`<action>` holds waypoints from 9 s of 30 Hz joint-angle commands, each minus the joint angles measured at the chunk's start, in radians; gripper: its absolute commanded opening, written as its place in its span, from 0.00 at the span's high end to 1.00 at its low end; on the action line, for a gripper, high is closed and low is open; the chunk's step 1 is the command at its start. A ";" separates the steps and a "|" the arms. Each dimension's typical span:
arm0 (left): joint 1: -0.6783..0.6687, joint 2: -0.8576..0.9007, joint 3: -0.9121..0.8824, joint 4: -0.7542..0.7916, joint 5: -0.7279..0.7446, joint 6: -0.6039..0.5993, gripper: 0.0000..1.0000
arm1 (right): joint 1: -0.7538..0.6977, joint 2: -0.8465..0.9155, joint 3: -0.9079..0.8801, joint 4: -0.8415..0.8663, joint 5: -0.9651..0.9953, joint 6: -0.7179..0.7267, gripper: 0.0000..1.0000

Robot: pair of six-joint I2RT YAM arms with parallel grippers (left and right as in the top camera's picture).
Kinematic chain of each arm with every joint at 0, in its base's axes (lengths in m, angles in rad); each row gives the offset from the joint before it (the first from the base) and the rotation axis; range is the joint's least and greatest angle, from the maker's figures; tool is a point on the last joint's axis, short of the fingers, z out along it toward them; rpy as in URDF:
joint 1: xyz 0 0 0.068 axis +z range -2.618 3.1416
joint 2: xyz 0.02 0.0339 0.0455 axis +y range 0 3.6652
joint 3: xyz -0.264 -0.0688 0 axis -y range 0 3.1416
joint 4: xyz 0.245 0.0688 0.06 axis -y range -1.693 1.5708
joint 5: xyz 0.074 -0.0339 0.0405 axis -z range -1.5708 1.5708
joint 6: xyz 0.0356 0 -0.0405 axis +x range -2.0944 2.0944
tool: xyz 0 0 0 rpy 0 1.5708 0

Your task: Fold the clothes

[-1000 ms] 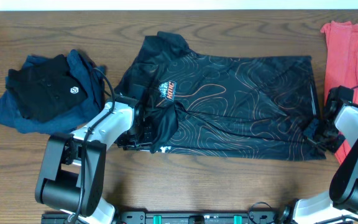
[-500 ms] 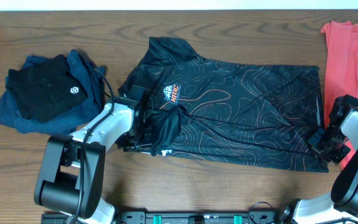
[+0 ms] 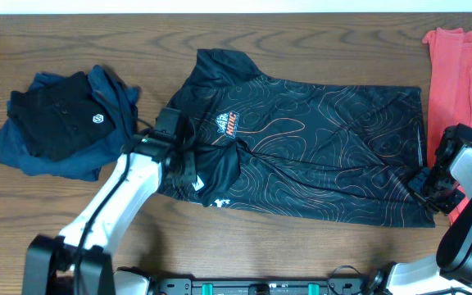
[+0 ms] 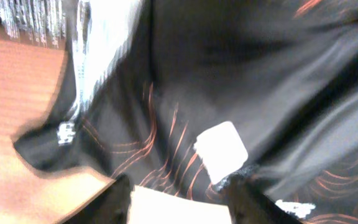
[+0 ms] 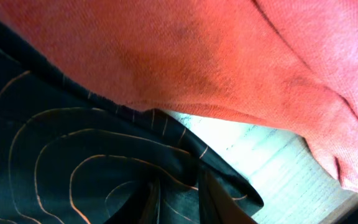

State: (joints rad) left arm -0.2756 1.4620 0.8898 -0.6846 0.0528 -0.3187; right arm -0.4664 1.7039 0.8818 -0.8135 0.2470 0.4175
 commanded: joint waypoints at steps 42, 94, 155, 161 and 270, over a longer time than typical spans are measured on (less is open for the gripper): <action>0.102 0.255 -0.166 -0.081 -0.065 -0.245 0.44 | -0.011 0.013 -0.022 0.027 -0.027 -0.007 0.79; 0.141 0.465 0.583 0.186 0.089 0.244 0.16 | -0.004 -0.364 0.113 -0.023 -0.401 -0.172 0.37; 0.181 0.801 0.666 0.379 0.321 0.254 0.93 | 0.069 -0.174 0.180 0.192 -0.435 -0.304 0.28; 0.180 0.801 0.666 0.365 0.321 0.254 0.93 | 0.114 0.082 0.331 0.379 -0.425 -0.350 0.28; 0.185 0.461 0.420 -0.591 0.340 0.229 0.94 | 0.127 0.120 0.489 -0.376 0.032 -0.248 0.95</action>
State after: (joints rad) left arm -0.0753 1.9266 1.3201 -1.2739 0.4049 -0.0856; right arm -0.3264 1.8442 1.3712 -1.1755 0.2329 0.1501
